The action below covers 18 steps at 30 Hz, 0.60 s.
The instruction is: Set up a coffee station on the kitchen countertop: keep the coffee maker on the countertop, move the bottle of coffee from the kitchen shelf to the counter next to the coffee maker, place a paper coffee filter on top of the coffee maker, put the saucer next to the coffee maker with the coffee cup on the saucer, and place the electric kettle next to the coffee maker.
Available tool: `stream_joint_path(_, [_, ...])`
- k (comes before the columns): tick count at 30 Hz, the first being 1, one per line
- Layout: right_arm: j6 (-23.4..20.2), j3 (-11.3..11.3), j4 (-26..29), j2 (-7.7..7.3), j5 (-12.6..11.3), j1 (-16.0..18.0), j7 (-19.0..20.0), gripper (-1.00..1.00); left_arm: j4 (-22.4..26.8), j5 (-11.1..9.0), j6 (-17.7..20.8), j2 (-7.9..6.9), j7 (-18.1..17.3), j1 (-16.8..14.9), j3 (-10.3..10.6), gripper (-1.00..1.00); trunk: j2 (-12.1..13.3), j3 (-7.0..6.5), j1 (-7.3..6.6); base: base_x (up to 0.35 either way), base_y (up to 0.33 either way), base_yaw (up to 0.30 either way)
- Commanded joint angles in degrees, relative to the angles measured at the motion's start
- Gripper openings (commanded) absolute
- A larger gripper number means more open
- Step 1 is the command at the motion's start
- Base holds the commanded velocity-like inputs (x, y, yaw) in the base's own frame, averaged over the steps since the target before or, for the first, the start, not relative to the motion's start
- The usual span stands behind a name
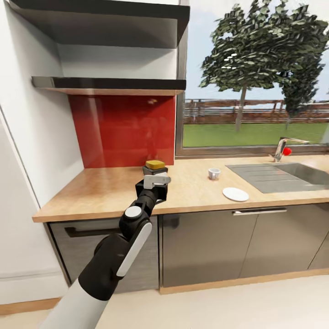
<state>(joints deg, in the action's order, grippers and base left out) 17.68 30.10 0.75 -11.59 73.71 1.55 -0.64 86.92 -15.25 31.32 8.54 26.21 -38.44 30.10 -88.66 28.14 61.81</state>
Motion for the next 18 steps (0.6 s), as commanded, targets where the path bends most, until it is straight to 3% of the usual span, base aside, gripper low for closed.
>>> stream_joint_path(1, [0.16, 0.48, -0.05, -0.02, 0.56, 0.04, -0.07, 1.0, 0.06, -0.53, 0.15, -0.02, 0.59, -0.06, 0.11, -1.0, -0.04, 0.06, 0.0, 0.0, 0.0, -0.278])
stream_joint_path(18, [0.16, 0.48, 0.04, -0.02, 0.56, 0.06, -0.07, 1.0, -0.43, -0.66, 0.15, -0.02, 0.69, -0.06, 0.23, -1.0, -0.04, 0.06, 0.0, 0.0, 0.0, -0.28])
